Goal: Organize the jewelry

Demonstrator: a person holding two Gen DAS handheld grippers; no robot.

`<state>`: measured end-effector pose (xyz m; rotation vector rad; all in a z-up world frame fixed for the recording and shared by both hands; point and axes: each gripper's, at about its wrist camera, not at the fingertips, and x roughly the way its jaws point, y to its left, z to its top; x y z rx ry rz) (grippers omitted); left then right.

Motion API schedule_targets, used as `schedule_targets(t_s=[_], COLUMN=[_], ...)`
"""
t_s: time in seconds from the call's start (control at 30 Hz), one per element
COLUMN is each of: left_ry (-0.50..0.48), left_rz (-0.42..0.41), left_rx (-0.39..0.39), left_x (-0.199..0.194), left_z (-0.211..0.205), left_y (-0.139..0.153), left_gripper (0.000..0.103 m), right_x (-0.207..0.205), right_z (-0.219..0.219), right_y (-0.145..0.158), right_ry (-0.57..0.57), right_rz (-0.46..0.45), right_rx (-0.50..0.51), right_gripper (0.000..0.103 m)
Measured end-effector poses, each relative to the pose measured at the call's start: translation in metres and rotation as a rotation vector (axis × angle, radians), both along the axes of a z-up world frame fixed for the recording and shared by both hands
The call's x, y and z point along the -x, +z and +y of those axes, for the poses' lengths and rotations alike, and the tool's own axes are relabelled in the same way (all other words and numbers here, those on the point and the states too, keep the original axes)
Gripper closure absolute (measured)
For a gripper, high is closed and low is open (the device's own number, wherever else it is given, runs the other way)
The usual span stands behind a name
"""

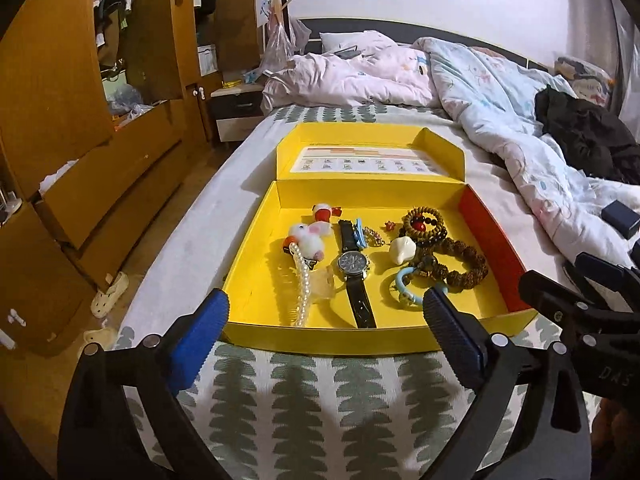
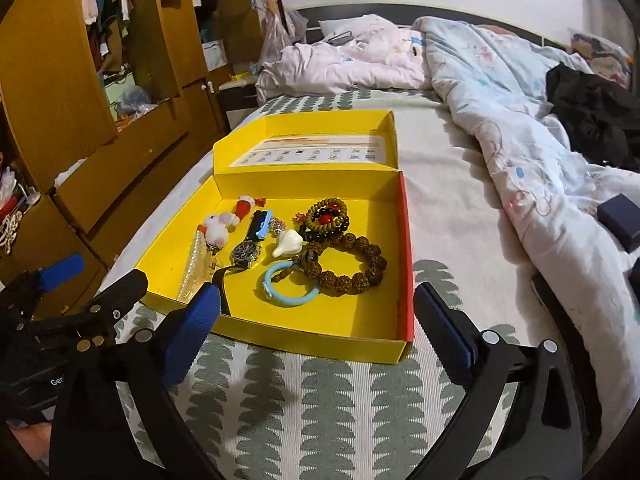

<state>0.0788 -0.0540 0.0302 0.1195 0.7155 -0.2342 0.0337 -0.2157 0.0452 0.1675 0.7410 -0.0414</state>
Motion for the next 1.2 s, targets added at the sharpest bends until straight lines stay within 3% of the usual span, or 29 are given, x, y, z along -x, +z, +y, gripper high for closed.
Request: schedule_targets(t_s=[0.33,1.2], left_ry=[0.049,0.067], left_rz=[-0.032,-0.059], left_rx=[-0.076,-0.072], left_x=[0.006,0.018], left_z=[0.004,0.019], left_y=[-0.010,-0.004], left_gripper=[0.006,0.006], right_x=[0.018,0.030], right_z=[-0.001,0.013], right_y=[-0.010,-0.015], right_ry=[-0.055,-0.011], right_rz=[-0.011,-0.046], right_rx=[0.043,0.052], right_gripper=[0.005,0.004])
